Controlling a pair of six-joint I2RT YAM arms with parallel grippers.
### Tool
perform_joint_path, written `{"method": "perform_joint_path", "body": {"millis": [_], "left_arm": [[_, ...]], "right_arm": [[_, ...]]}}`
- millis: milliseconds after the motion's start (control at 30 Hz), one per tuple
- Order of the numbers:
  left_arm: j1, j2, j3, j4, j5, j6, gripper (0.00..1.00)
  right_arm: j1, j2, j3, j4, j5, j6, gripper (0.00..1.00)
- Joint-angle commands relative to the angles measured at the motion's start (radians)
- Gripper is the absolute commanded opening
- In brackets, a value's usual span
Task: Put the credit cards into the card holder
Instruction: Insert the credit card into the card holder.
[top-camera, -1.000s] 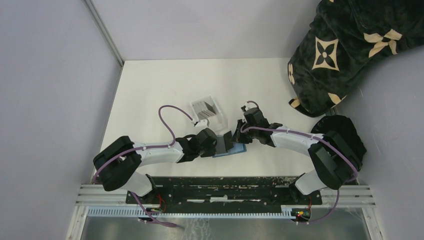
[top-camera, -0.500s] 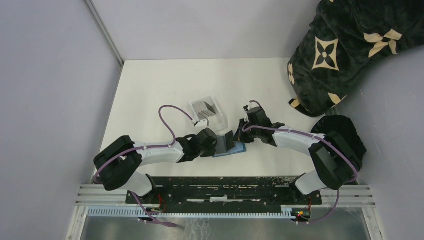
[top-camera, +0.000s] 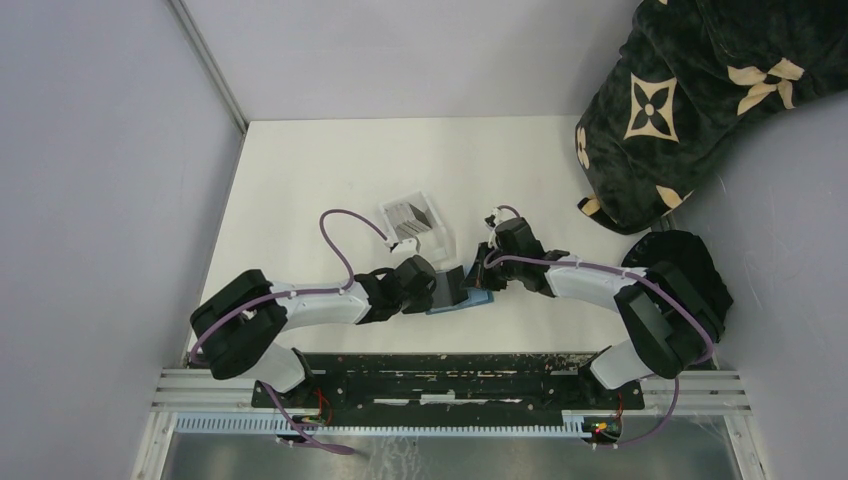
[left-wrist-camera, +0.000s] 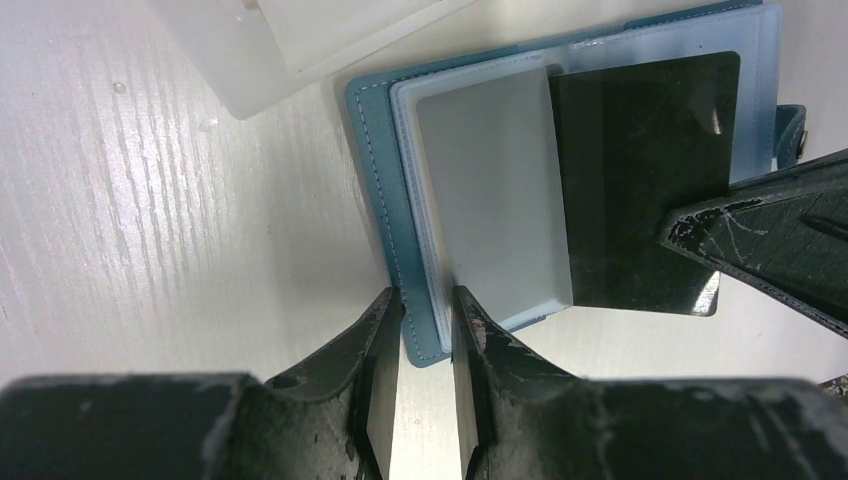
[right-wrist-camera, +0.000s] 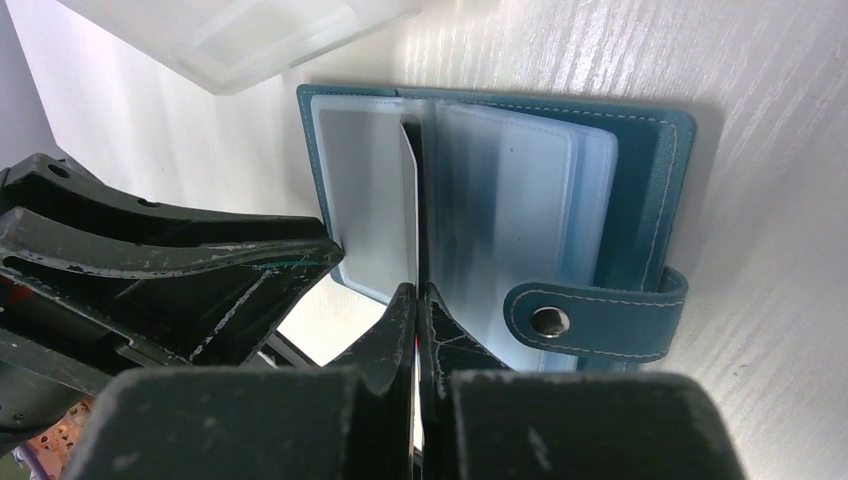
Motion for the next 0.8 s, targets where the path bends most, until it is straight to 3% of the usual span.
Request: {"method": "perform_joint_path", "body": {"millis": [0,767], "left_arm": [[-0.004,0.029,0.022,-0.017,-0.010,0.003,0.32],[-0.004,-0.008,-0.005,-0.047,-0.021,0.009,0.32]], "right_arm": [[-0.001,0.001,-0.022,0.047,-0.020,-0.002,0.01],[-0.009,0.146,-0.039,0.173,-0.035,0.040,0.01]]}}
